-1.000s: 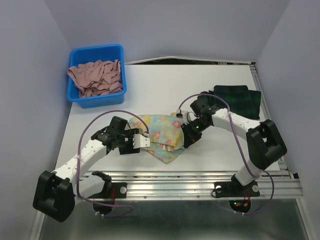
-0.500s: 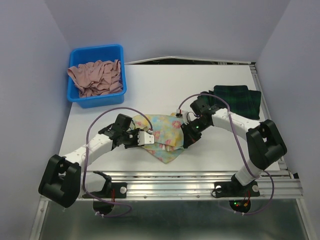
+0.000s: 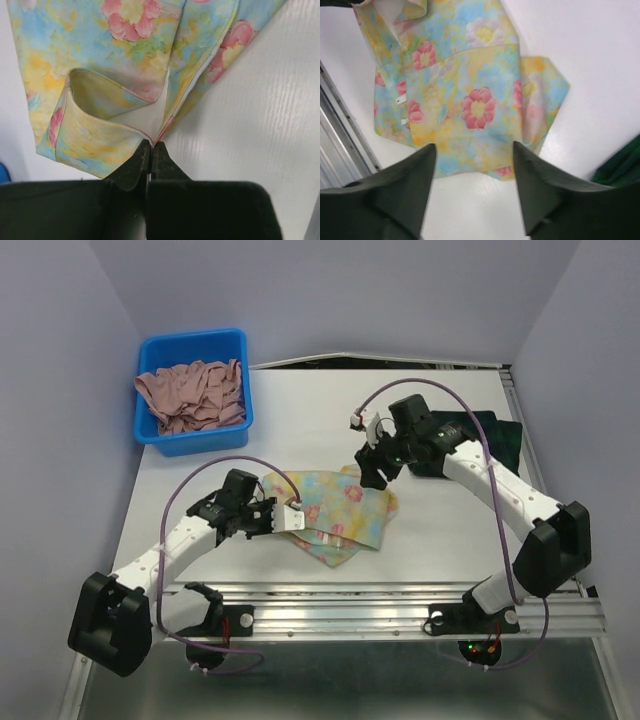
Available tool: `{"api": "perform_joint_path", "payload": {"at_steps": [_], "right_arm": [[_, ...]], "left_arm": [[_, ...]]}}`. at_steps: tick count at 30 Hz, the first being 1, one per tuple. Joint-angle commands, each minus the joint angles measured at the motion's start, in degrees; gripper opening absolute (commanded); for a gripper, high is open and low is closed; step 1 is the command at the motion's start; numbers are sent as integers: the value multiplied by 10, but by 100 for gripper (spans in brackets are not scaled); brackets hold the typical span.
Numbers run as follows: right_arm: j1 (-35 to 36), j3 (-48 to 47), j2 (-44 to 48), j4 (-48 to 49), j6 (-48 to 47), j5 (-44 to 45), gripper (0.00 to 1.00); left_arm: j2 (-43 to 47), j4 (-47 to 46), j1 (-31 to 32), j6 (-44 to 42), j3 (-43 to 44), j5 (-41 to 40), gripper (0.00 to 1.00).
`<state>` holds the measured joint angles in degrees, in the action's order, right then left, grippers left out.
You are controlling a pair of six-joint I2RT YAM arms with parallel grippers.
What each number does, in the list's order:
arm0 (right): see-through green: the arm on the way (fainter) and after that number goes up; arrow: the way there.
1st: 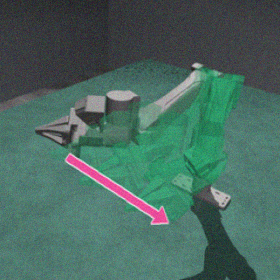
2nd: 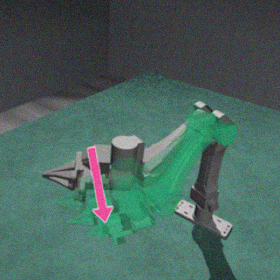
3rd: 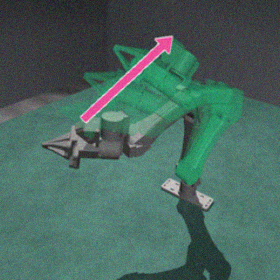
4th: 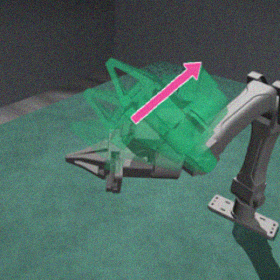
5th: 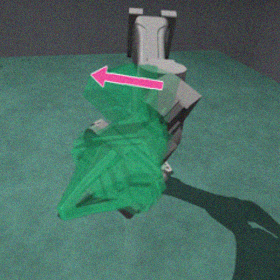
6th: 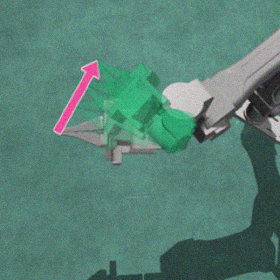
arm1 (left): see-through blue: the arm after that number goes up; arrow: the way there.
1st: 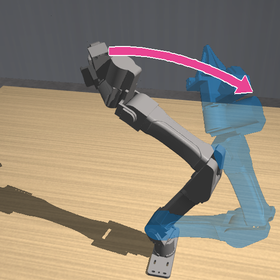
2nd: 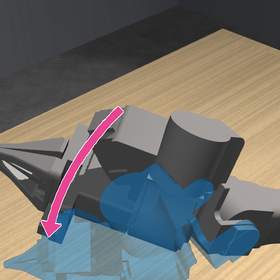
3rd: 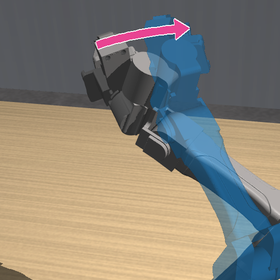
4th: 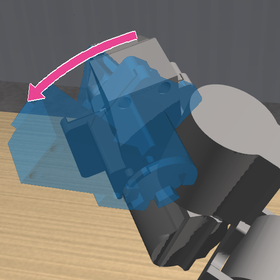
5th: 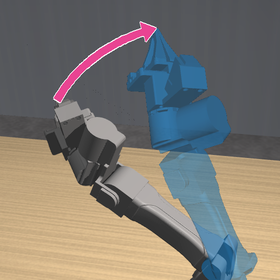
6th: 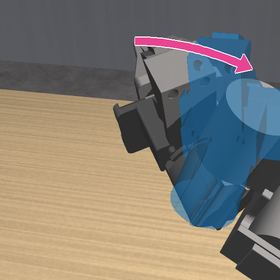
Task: Fold and stack the skirts
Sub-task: Flatten the skirt out
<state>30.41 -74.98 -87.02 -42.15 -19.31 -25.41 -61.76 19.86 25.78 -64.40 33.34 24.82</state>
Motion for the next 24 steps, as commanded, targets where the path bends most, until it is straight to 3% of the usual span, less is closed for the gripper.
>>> {"api": "perform_joint_path", "payload": {"at_steps": [1, 3, 12, 17, 24], "right_arm": [[3, -18, 24, 13, -160, 8, 76], [19, -5, 38, 28, -249, 11, 82], [68, 167, 120, 84, -598, -44, 84], [95, 241, 131, 146, -717, -52, 84], [131, 283, 97, 212, -795, -54, 85]], "left_arm": [[-1, 47, -6, -3, 23, 43, 0], [-9, 62, -15, -2, 37, 68, 0], [-71, 109, -73, 20, 96, 154, 0], [-91, 112, -84, 25, 109, 166, 0], [-102, 107, -87, 28, 114, 170, 0]]}}
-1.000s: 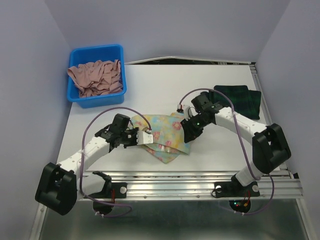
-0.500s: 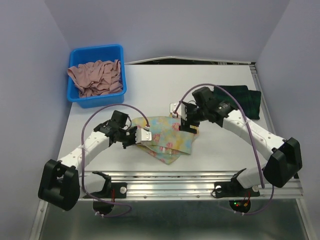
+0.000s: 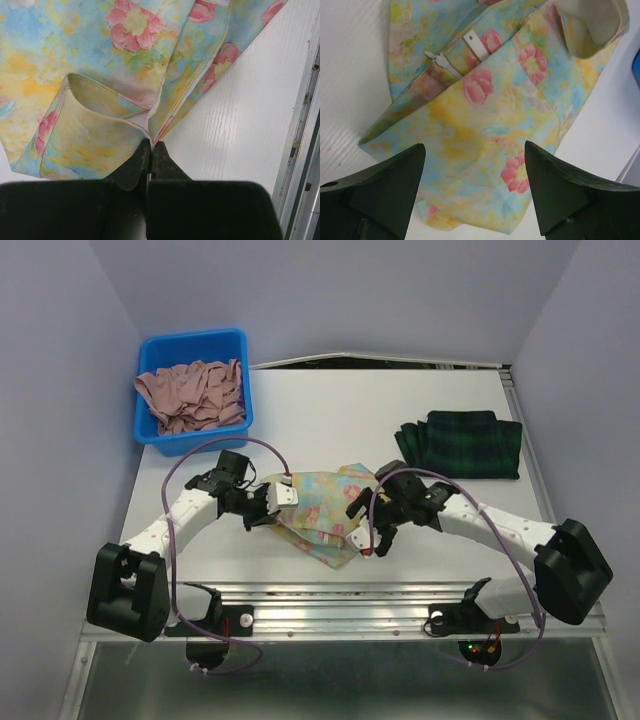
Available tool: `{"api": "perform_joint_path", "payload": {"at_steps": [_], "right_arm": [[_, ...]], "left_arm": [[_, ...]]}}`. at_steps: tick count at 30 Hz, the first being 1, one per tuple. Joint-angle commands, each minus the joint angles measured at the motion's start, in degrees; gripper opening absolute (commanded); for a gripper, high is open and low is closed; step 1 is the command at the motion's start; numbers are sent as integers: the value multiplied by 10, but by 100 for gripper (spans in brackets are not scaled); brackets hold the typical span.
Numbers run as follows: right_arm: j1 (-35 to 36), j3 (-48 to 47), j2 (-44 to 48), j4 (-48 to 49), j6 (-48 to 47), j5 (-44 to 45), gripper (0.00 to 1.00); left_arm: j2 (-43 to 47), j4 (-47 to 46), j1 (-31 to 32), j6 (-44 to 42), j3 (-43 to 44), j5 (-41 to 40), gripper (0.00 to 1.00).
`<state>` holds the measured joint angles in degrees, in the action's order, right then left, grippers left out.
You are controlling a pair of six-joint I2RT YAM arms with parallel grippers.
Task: Fold and stack the skirts
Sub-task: Flatten the skirt out
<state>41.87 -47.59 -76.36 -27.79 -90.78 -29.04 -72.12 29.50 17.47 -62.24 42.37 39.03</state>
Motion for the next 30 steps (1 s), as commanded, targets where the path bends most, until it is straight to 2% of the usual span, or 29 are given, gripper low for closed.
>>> {"api": "perform_joint_path", "payload": {"at_steps": [1, 6, 11, 12, 15, 18, 21, 22, 26, 27, 29, 30], "right_arm": [[22, 16, -14, 74, -88, -13, 85], [34, 29, -52, 107, -113, 0, 82], [39, 24, -86, 118, -138, 18, 65], [39, 19, -91, 113, -137, 19, 58], [39, 15, -100, 113, -135, 14, 48], [39, 8, -101, 106, -128, 8, 33], [39, 0, -97, 94, -124, 8, 5], [39, 0, -95, 94, -120, 6, 1], [39, -3, -88, 89, -101, 2, 1], [39, -29, -79, 90, -13, -4, 1], [39, -41, -78, 89, 16, -5, 1], [39, -69, -75, 90, 82, -4, 1]], "left_arm": [[2, 10, -4, 6, 24, 30, 0], [2, 10, -6, 6, 21, 34, 0], [4, 9, -8, 8, 18, 37, 0], [5, 11, -8, 7, 18, 37, 0], [7, 10, -9, 5, 16, 37, 0], [7, 10, -10, 5, 14, 37, 0], [6, 11, -13, 5, 14, 37, 0], [5, 12, -13, 5, 13, 38, 0], [4, 10, -14, 5, 16, 39, 0], [6, 16, -17, 11, 29, 39, 0], [7, 18, -21, 12, 32, 40, 0], [11, 25, -24, 15, 43, 40, 0]]}}
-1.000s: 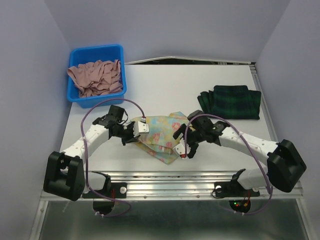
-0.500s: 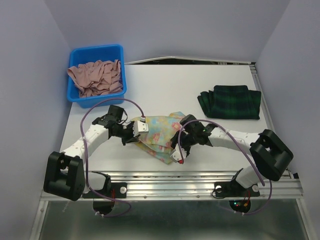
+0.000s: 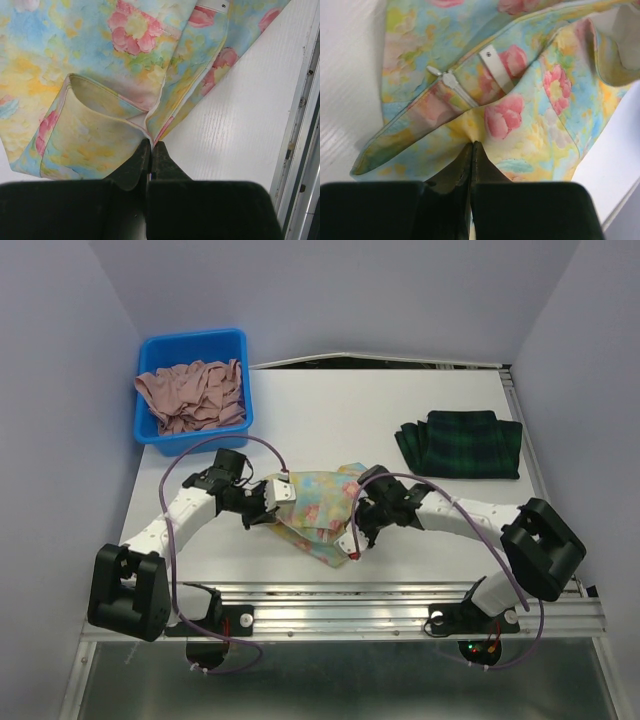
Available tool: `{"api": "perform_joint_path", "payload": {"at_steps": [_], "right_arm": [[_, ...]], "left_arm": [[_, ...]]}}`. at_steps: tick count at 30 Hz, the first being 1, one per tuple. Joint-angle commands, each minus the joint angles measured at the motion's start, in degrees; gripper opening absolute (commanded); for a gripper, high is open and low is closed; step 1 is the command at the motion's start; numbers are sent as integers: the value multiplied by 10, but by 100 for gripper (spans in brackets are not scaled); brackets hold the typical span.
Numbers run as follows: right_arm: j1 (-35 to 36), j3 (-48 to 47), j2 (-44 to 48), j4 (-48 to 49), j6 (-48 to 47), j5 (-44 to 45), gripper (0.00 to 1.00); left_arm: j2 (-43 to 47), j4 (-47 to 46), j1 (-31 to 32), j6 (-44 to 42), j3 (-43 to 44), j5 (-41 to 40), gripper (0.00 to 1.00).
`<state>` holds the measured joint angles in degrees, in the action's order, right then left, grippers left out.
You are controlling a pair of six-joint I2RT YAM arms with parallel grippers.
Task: Fold and stack the skirts
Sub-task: Flatten the skirt out
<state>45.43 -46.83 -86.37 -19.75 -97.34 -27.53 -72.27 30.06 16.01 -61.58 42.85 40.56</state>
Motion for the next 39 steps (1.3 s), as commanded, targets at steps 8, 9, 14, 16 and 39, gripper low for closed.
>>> {"api": "perform_joint_path", "payload": {"at_steps": [8, 9, 14, 16, 39], "right_arm": [[-104, -212, 45, 13, 404, -60, 1], [-120, -222, 46, 14, 428, -65, 1], [-231, -279, 52, 31, 618, -106, 1], [-279, -289, 59, 39, 700, -126, 1], [-435, -289, 167, 184, 1102, -112, 1]], "left_arm": [[27, 47, -97, -11, 93, 60, 0], [27, 56, -105, -12, 101, 66, 0], [44, 84, -139, -19, 145, 112, 0], [54, 92, -155, -15, 166, 135, 0], [123, -121, -229, 371, 285, 175, 0]]}}
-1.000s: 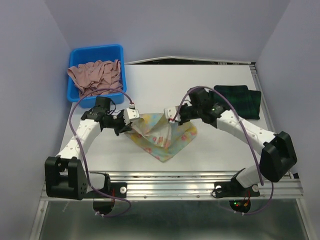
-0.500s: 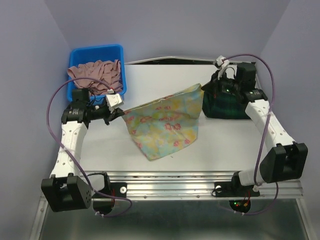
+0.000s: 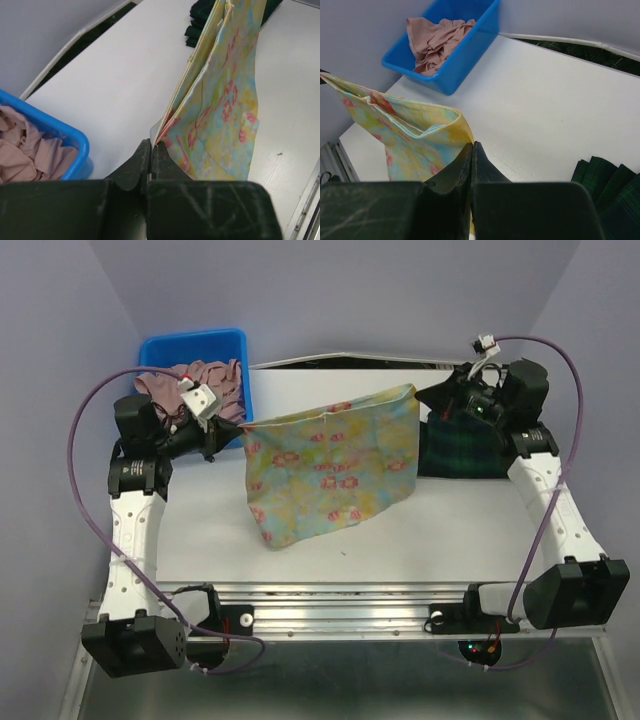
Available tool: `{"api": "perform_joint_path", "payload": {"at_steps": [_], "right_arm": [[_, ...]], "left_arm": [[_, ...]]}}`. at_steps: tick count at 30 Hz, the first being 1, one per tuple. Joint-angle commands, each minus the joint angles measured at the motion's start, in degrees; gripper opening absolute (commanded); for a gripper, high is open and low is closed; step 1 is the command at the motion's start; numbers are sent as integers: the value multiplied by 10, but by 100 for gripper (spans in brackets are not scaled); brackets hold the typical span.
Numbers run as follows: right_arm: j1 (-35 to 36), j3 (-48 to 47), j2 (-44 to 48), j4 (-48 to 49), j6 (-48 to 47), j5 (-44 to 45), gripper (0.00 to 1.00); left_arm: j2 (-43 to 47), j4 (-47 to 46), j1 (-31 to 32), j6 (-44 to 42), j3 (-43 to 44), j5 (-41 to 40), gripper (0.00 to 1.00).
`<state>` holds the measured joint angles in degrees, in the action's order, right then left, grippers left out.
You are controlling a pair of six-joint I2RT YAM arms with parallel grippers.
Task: Fold and stack the skirts
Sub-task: Flatten the skirt out
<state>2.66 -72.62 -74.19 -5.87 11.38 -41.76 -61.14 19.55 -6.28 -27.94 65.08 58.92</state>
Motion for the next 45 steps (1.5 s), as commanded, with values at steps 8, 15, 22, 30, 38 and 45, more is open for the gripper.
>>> {"api": "perform_joint_path", "payload": {"at_steps": [8, 15, 22, 30, 38, 45], "right_arm": [[-7, 31, 215, -22, 17, 34, 1], [-7, 44, 353, -113, 47, 64, 1], [-7, 39, 344, -160, 44, 115, 1], [-7, 141, 187, -60, 30, 136, 1], [-7, 75, -83, -9, -6, 144, 66], [-7, -43, -151, -121, -92, 85, 75]], "left_arm": [[199, 70, -6, -12, 20, 2, 0], [312, 173, -6, -50, 53, -8, 0], [273, 183, -6, -4, 87, -41, 0], [101, 22, 0, 96, -21, -103, 6], [-164, -67, 56, 133, 26, -225, 74], [-131, -60, 57, 97, 52, -312, 77]]}}
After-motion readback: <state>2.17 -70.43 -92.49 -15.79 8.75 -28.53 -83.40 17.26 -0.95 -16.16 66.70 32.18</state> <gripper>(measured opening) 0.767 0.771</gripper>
